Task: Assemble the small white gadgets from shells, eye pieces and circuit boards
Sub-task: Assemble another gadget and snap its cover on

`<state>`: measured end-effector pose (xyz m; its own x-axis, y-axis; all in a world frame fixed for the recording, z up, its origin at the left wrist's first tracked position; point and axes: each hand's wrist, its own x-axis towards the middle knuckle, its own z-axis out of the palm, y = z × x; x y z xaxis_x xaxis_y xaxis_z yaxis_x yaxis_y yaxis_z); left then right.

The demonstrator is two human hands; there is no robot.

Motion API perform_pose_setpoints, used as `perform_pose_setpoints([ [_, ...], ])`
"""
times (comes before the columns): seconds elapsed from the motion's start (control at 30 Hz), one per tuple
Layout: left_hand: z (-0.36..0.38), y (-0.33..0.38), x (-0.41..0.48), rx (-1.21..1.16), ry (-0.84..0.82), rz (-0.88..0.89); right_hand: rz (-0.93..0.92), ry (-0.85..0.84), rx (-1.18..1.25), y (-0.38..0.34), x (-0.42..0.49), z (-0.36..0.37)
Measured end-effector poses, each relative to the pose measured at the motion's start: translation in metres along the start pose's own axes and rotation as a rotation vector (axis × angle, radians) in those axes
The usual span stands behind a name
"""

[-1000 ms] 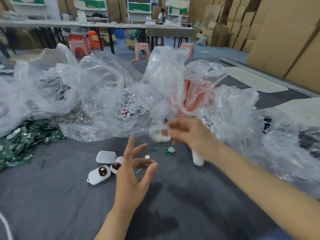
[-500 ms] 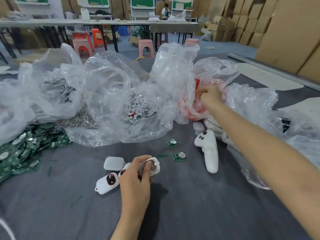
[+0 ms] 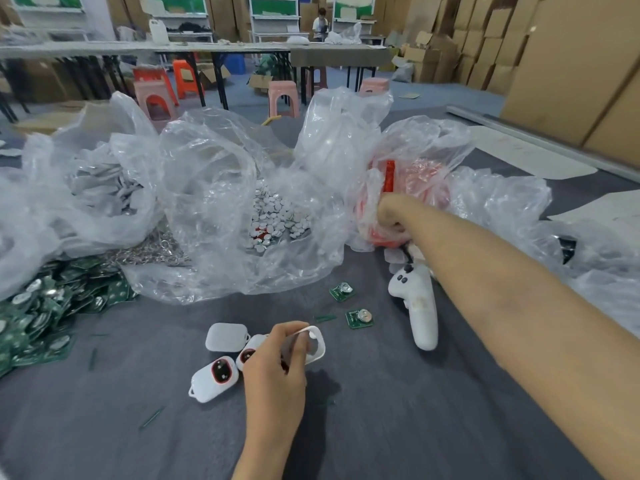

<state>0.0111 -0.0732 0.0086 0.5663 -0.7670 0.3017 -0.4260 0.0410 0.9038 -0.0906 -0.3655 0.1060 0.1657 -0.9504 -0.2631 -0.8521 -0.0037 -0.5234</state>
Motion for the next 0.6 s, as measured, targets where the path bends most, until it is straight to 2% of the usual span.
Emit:
perform_pose_setpoints([
  [0.17, -0.001, -0.001, 0.000, -0.057, 0.037, -0.031, -0.102, 0.355, -0.117, 0.004, 0.012, 0.013],
  [0.33, 0.000, 0.002, -0.001, -0.078, 0.045, 0.024, -0.092, 0.635, -0.003, 0.013, 0.012, 0.001],
  [0.4, 0.000, 0.003, -0.001, -0.118, 0.039, 0.010, -0.136, 0.671, 0.074, 0.019, 0.011, -0.006],
  [0.47, -0.001, 0.005, 0.000, -0.123, 0.031, 0.005, -0.142, 0.629, 0.097, 0.023, 0.010, -0.010],
  [0.6, -0.002, 0.005, -0.002, -0.115, 0.037, 0.009, -0.097, 0.574, 0.043, 0.033, 0.008, -0.009],
])
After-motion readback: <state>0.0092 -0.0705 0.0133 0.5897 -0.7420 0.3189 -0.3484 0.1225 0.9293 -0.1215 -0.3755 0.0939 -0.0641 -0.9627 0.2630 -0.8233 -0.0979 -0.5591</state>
